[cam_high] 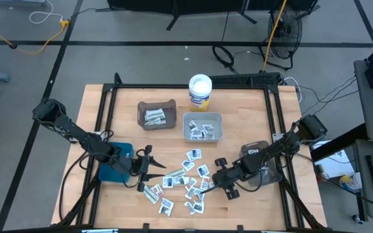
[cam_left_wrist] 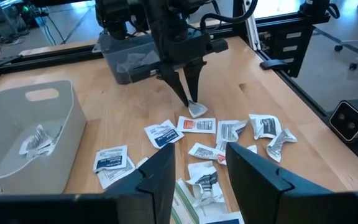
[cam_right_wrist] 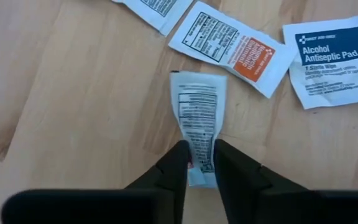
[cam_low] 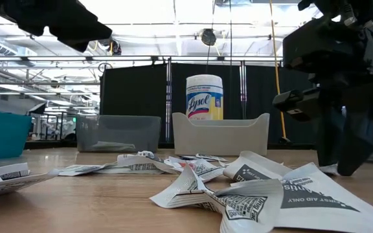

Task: Pick & Place First Aid Supplies
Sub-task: Put the orange ointment pack into the blue bin

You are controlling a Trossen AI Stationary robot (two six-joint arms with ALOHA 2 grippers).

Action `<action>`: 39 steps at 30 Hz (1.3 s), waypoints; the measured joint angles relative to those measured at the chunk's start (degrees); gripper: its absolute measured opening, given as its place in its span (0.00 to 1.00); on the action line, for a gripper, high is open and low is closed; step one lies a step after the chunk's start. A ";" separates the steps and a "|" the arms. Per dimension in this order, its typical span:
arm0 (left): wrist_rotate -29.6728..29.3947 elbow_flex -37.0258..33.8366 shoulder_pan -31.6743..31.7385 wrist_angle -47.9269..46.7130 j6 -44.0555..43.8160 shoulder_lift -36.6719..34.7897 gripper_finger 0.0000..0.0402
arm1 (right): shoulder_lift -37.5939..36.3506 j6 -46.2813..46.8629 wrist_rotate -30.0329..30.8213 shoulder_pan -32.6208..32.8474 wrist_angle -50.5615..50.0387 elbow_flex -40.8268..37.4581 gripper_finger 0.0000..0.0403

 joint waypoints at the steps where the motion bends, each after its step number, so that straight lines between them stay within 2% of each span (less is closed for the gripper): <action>1: 0.00 0.00 0.00 -0.07 -0.09 0.00 0.37 | 0.02 0.00 0.00 0.00 0.02 0.00 0.14; 10: 0.00 0.00 0.00 -0.96 -0.61 0.00 0.34 | -0.75 -0.13 -0.31 0.02 -0.08 -0.09 0.02; 18: 0.00 0.00 0.00 -1.01 -0.73 0.00 0.37 | -4.31 -1.53 0.47 -0.03 1.96 -0.34 0.01; 24: -2.73 0.00 0.00 -1.37 -0.04 0.02 0.34 | -4.24 -8.45 1.55 -2.03 14.63 -0.27 0.00; 28: -2.95 0.00 0.00 -1.31 0.73 0.02 0.32 | -3.58 -11.59 4.20 -4.75 22.71 -0.20 0.01; 32: -2.95 0.00 0.00 -1.30 1.50 0.02 0.32 | -2.40 -13.79 4.41 -7.41 31.80 -0.09 0.01; 39: -2.99 0.00 0.00 -1.19 2.42 0.02 0.34 | 1.81 -14.19 4.05 -11.55 37.09 2.58 0.01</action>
